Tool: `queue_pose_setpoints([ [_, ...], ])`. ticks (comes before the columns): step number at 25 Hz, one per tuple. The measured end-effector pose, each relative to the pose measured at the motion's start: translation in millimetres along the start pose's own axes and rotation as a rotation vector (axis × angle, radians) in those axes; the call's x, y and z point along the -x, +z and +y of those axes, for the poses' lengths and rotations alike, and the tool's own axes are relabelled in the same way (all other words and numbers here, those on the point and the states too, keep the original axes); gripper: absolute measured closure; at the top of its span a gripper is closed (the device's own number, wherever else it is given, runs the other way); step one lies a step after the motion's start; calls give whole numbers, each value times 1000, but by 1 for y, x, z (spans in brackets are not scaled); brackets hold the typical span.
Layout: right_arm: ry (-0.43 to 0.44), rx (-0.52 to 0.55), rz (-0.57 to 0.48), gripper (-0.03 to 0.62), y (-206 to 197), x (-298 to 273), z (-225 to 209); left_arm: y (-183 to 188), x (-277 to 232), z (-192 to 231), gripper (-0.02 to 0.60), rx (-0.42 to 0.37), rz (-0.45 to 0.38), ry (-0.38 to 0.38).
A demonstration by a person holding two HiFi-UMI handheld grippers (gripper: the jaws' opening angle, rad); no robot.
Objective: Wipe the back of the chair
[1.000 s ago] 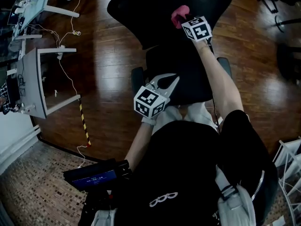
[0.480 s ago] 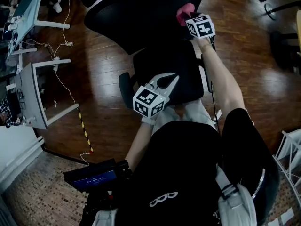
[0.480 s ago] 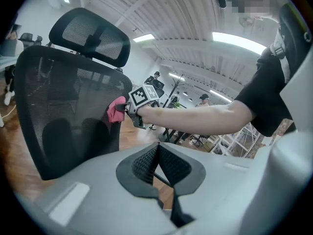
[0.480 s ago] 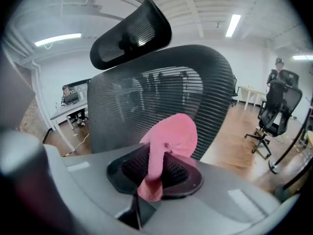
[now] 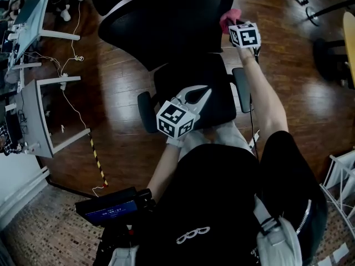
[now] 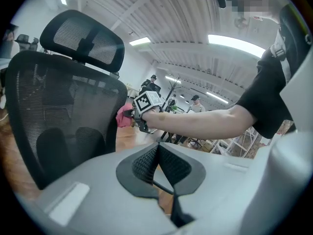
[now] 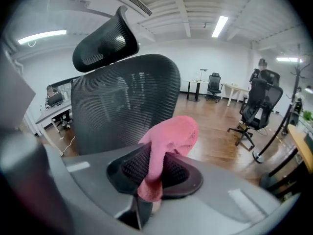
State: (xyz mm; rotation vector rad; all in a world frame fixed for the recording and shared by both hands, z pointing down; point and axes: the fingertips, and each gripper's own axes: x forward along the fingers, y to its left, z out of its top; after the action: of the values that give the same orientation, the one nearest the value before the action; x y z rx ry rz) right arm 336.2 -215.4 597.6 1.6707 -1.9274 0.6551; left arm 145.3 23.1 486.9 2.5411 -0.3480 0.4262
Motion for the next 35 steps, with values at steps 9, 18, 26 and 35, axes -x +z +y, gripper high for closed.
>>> queue_pose_setpoints([
  [9, -124, 1, -45, 549, 39, 16, -23, 8, 21, 14, 592, 2, -39, -5],
  [18, 23, 149, -37, 549, 80, -29, 106, 16, 70, 41, 592, 17, -90, 55],
  [26, 93, 233, -36, 549, 97, -54, 205, 3, 130, 73, 592, 67, -145, 129],
  [35, 190, 338, -32, 549, 116, -82, 324, 1, 188, 112, 592, 100, -188, 160],
])
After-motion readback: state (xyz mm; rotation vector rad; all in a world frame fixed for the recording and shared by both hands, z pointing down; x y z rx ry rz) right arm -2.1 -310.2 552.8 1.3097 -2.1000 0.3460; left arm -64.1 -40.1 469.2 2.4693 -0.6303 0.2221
